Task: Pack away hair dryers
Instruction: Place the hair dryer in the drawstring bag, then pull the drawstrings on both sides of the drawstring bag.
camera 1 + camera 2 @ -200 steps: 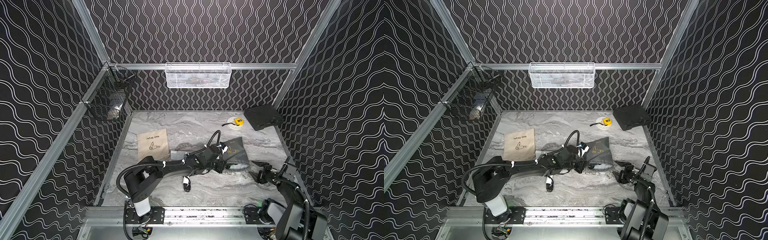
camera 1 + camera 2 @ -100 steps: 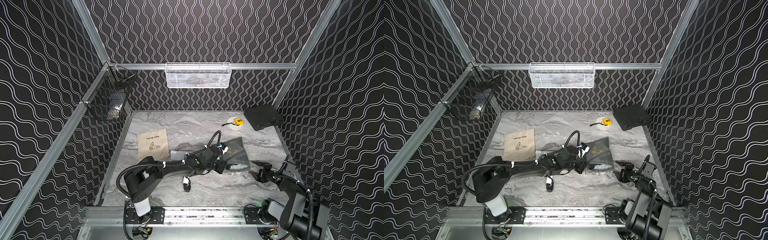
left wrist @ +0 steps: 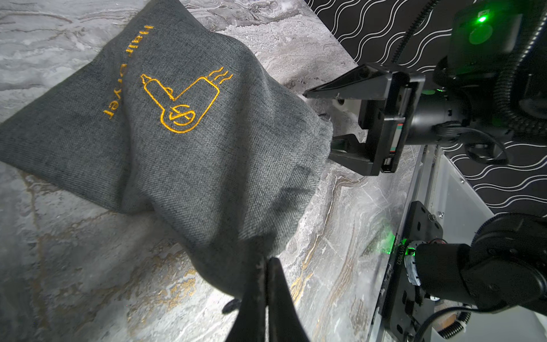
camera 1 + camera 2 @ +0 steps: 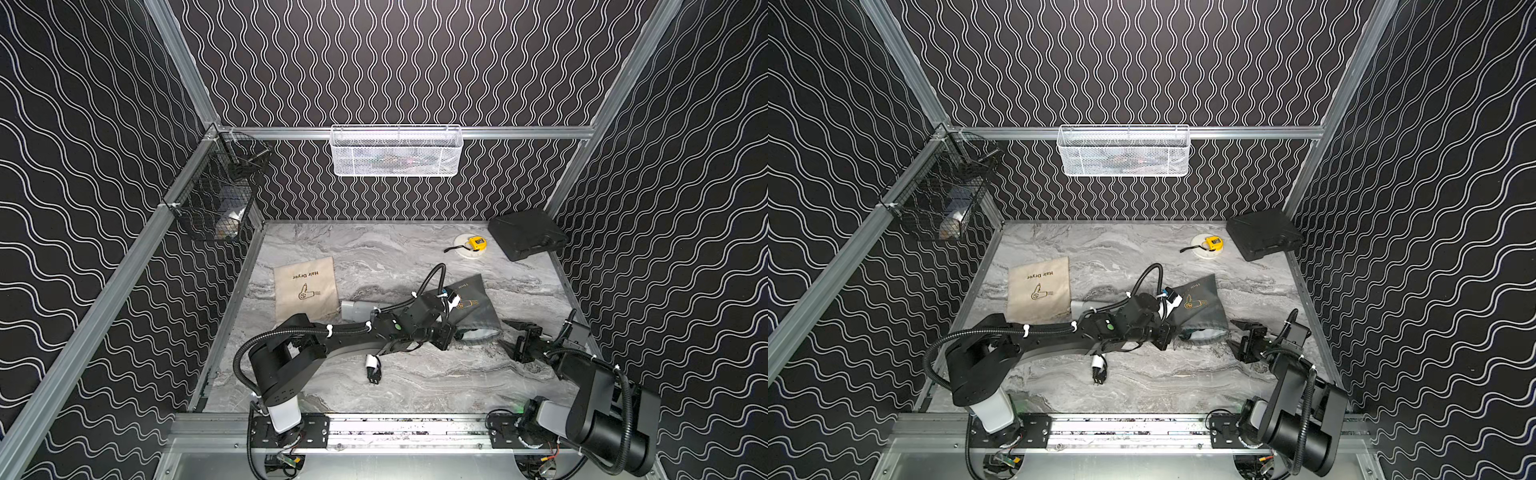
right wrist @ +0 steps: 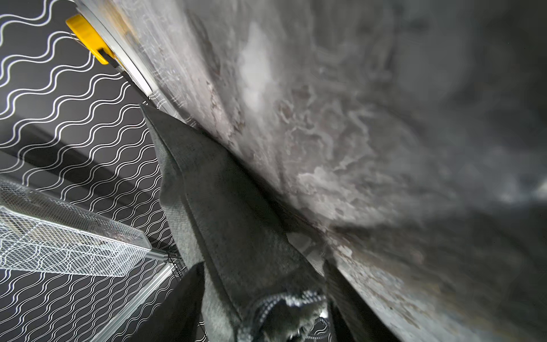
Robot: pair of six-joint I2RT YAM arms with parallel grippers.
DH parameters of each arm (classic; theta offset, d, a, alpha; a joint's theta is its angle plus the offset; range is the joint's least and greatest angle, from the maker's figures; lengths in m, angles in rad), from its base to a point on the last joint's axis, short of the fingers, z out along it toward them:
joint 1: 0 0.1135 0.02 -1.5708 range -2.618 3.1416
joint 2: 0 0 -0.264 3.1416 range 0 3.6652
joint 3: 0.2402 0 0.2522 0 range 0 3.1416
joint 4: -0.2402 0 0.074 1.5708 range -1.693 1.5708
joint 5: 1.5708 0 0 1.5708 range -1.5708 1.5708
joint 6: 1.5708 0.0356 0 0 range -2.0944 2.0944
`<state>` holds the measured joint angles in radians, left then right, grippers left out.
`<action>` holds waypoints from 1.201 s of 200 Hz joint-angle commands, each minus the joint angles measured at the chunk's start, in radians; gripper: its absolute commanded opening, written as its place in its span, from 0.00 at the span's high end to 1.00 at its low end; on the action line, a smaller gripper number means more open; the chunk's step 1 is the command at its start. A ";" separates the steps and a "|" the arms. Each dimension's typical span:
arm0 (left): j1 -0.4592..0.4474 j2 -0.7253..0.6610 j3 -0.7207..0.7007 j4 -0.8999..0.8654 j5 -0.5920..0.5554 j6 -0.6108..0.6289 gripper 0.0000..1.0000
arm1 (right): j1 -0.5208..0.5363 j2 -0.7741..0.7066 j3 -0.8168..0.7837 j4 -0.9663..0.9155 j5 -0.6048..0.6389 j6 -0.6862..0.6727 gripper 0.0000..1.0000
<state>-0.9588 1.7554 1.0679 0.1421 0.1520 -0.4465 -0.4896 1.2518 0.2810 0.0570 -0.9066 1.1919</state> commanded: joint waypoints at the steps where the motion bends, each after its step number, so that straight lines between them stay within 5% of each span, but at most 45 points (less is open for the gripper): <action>1: -0.004 0.005 0.012 0.045 -0.006 0.012 1.00 | 0.015 0.021 0.000 0.080 0.001 0.038 0.38; 58: -0.004 -0.003 0.002 0.049 -0.008 0.015 1.00 | 0.017 0.065 0.018 0.075 0.041 0.000 0.47; 226: -0.006 0.000 -0.006 0.040 0.001 0.023 1.00 | 0.017 0.037 0.034 0.056 0.077 -0.034 0.96; 240: -0.007 -0.003 -0.007 0.036 0.002 0.030 0.91 | 0.017 0.031 0.029 0.060 0.079 -0.030 1.00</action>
<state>-0.9653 1.7573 1.0592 0.1467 0.1524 -0.4427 -0.4732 1.2911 0.3119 0.1101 -0.8429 1.1591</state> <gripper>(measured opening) 0.056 0.051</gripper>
